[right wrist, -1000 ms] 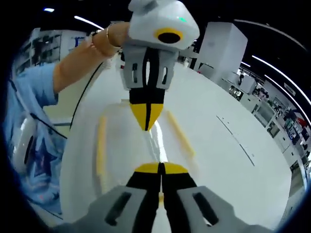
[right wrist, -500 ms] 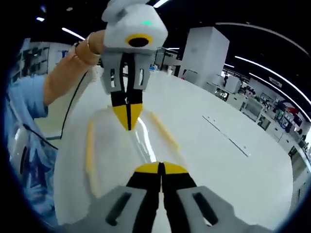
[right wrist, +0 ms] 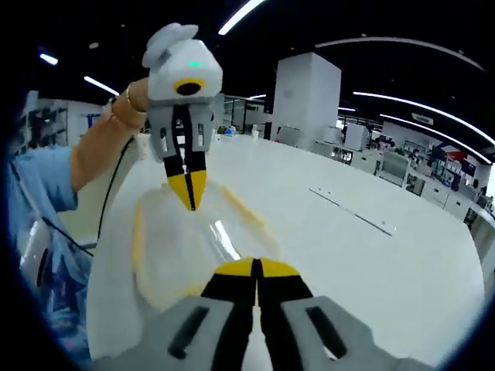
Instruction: Snap each plastic latch of the storage box into its locked position after aligning the lid with the box until every specified latch is closed and the lid sits flush.
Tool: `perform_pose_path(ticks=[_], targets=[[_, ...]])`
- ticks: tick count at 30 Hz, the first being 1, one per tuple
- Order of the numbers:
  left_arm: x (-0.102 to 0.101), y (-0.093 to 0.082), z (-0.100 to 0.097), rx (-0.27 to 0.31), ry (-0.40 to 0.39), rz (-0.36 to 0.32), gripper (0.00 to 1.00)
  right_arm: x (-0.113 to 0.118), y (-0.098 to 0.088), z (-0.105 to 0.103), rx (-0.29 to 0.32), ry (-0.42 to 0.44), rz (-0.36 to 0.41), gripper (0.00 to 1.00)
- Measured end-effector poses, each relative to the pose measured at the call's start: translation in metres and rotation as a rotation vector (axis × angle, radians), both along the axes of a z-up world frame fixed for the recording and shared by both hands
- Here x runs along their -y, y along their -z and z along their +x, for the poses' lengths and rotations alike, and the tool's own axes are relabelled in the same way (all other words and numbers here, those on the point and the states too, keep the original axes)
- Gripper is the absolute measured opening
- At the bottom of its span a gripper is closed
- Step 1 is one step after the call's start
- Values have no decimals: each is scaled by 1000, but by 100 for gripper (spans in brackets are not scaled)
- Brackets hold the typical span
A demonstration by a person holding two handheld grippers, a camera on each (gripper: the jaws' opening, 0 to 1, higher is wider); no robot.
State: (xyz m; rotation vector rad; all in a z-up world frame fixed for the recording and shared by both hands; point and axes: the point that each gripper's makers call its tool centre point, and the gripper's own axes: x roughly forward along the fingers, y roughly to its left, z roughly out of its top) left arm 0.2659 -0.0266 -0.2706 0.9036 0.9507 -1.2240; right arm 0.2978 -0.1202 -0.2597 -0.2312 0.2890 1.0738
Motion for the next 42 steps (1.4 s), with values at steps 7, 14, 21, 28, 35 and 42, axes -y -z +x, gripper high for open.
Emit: perform_pose_path(ticks=[7, 14, 21, 28, 35, 42], targets=[[-1, -1, -1, 17, 7, 12, 0, 16, 5, 4, -25, 34, 84, 0], [-2, -4, 3, 13, -5, 4, 0, 11, 7, -4, -40, 6, 105, 0], [-3, -5, 3, 11, -12, 4, 0, -1, 21, -11, -68, -54, 40, 0], [-4, -6, 2, 16, -16, -2, 0, -4, 30, -12, -67, -64, -7, 0], [-5, -5, -1, 9, -36, 3, 0, -5, 30, -11, -68, -108, 35, 0], [-5, -5, 0, 10, -43, 9, 0, -7, 29, -10, -88, -130, 73, 0]])
